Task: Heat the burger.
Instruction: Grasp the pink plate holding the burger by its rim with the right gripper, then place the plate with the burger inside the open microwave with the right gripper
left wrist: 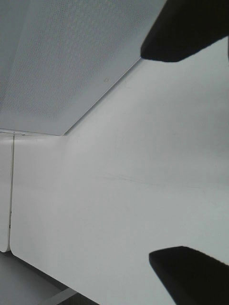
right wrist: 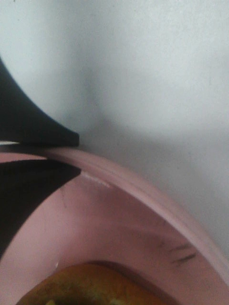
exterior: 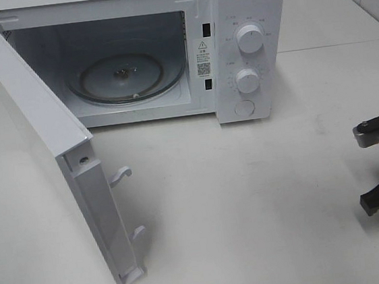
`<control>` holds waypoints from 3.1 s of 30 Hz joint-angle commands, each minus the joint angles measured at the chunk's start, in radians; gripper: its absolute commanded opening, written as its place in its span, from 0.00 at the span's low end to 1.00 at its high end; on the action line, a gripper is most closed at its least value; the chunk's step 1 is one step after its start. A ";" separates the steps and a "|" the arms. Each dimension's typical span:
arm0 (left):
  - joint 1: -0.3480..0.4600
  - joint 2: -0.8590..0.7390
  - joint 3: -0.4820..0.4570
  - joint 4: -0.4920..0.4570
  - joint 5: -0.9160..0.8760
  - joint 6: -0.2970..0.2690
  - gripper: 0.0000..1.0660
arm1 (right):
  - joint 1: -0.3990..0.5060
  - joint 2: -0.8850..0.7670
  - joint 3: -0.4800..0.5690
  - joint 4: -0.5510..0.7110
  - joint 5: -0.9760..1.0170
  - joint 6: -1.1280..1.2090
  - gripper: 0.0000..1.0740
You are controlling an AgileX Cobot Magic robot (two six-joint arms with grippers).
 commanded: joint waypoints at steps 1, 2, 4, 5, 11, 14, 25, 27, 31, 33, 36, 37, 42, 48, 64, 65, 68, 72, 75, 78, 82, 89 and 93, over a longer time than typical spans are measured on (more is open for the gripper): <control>-0.001 -0.018 0.001 -0.009 -0.015 0.000 0.92 | -0.003 0.003 0.008 -0.002 0.016 0.006 0.00; -0.001 -0.018 0.001 -0.009 -0.015 0.000 0.92 | -0.003 0.003 0.008 -0.002 0.016 0.006 0.00; -0.001 -0.018 0.001 -0.009 -0.015 0.000 0.92 | -0.003 0.002 0.000 -0.002 0.034 0.006 0.00; -0.001 -0.018 0.001 -0.009 -0.015 0.000 0.92 | -0.003 0.002 0.000 -0.002 0.034 0.006 0.00; -0.001 -0.018 0.001 -0.009 -0.015 0.000 0.92 | 0.044 -0.035 -0.004 -0.002 0.061 0.006 0.00; -0.001 -0.018 0.001 -0.009 -0.015 0.000 0.92 | 0.056 -0.051 -0.009 -0.008 0.093 0.006 0.00; -0.001 -0.018 0.001 -0.009 -0.015 0.000 0.92 | 0.067 -0.114 -0.012 -0.033 0.175 0.011 0.00; -0.001 -0.018 0.001 -0.009 -0.015 0.000 0.92 | 0.067 -0.133 -0.012 -0.035 0.189 0.011 0.00; -0.001 -0.018 0.001 -0.009 -0.015 0.000 0.92 | 0.084 -0.155 -0.012 -0.054 0.213 0.026 0.00; -0.001 -0.018 0.001 -0.009 -0.015 0.000 0.92 | 0.129 -0.177 -0.011 -0.104 0.250 0.066 0.00; -0.001 -0.018 0.001 -0.009 -0.015 0.000 0.92 | 0.142 -0.181 -0.011 -0.110 0.258 0.072 0.00; -0.001 -0.018 0.001 -0.009 -0.015 0.000 0.92 | 0.164 -0.186 -0.011 -0.116 0.267 0.074 0.00; -0.001 -0.018 0.001 -0.009 -0.015 0.000 0.92 | 0.219 -0.192 -0.011 -0.151 0.306 0.094 0.00; -0.001 -0.018 0.001 -0.009 -0.015 0.000 0.92 | 0.260 -0.192 -0.011 -0.162 0.321 0.100 0.00; -0.001 -0.018 0.001 -0.009 -0.015 0.000 0.92 | 0.407 -0.288 -0.011 -0.172 0.371 0.061 0.00; -0.001 -0.018 0.001 -0.009 -0.015 0.000 0.92 | 0.430 -0.306 -0.011 -0.176 0.385 0.050 0.00; -0.001 -0.018 0.001 -0.009 -0.015 0.000 0.92 | 0.462 -0.336 -0.011 -0.181 0.404 0.031 0.00; -0.001 -0.018 0.001 -0.009 -0.015 0.000 0.92 | 0.512 -0.367 -0.011 -0.181 0.416 -0.015 0.00; -0.001 -0.018 0.001 -0.009 -0.015 0.000 0.92 | 0.550 -0.388 -0.011 -0.181 0.428 -0.046 0.00; -0.001 -0.018 0.001 -0.009 -0.015 0.000 0.92 | 0.589 -0.400 -0.011 -0.181 0.445 -0.078 0.00; -0.001 -0.018 0.001 -0.009 -0.015 0.000 0.92 | 0.642 -0.414 -0.011 -0.181 0.458 -0.113 0.00; -0.001 -0.018 0.001 -0.009 -0.015 0.000 0.92 | 0.760 -0.433 -0.011 -0.182 0.457 -0.203 0.00; -0.001 -0.018 0.001 -0.009 -0.015 0.000 0.92 | 0.801 -0.439 -0.011 -0.182 0.455 -0.241 0.00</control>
